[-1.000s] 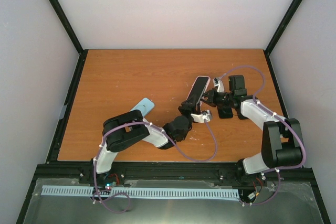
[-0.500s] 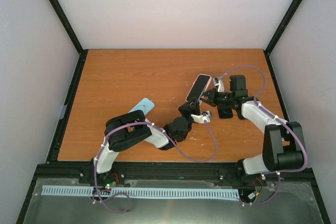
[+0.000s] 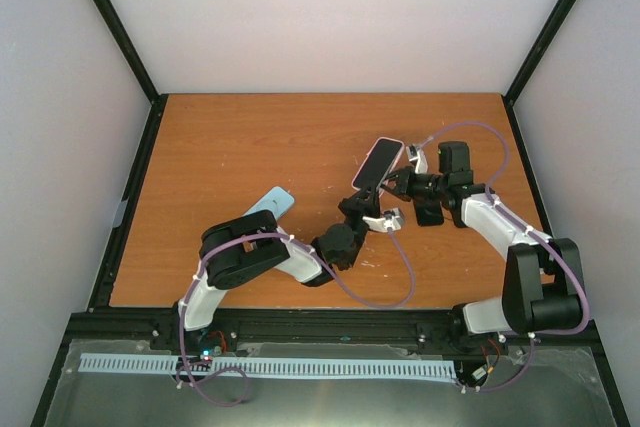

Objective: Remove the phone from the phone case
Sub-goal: Remove the phone case from the phone, then place the phone at the center of the board.

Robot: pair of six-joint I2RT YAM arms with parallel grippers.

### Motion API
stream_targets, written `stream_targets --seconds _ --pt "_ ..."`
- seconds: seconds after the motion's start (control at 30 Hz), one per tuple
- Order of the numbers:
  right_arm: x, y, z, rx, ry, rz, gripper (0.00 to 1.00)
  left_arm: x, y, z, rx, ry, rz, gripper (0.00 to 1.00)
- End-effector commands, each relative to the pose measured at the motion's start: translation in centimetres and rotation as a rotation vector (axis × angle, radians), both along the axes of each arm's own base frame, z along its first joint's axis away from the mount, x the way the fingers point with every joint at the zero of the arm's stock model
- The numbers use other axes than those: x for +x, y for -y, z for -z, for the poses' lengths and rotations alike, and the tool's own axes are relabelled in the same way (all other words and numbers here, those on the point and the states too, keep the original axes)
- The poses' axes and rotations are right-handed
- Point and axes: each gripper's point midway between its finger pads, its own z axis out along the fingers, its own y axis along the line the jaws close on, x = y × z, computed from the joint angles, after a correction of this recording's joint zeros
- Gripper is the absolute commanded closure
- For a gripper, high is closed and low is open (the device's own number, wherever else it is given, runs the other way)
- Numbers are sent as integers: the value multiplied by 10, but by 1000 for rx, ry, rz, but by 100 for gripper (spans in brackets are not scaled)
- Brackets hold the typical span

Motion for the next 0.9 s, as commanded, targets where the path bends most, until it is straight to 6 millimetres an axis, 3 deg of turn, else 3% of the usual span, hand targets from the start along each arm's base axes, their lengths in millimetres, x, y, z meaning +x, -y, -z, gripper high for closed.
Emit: stream_targets --seconds 0.0,0.17,0.3,0.43,0.6,0.7,0.87 --pt "9 25 17 -174 44 73 97 16 -34 -61 -218 4 -124 100" --pt "21 56 37 -307 20 182 97 22 -55 -91 -503 -198 -84 99" --pt "28 88 53 -403 -24 282 97 27 -90 -121 -766 -346 -47 100" --pt "28 82 46 -339 -15 252 97 23 -113 -136 -855 -372 -33 100" --pt "35 85 18 -357 96 242 97 28 -106 -86 -690 -484 -128 100" --pt "37 98 9 -410 142 279 97 30 -98 -52 -574 -554 -185 100" --pt "40 123 2 -520 173 355 97 20 -86 -18 -437 -563 -247 100"
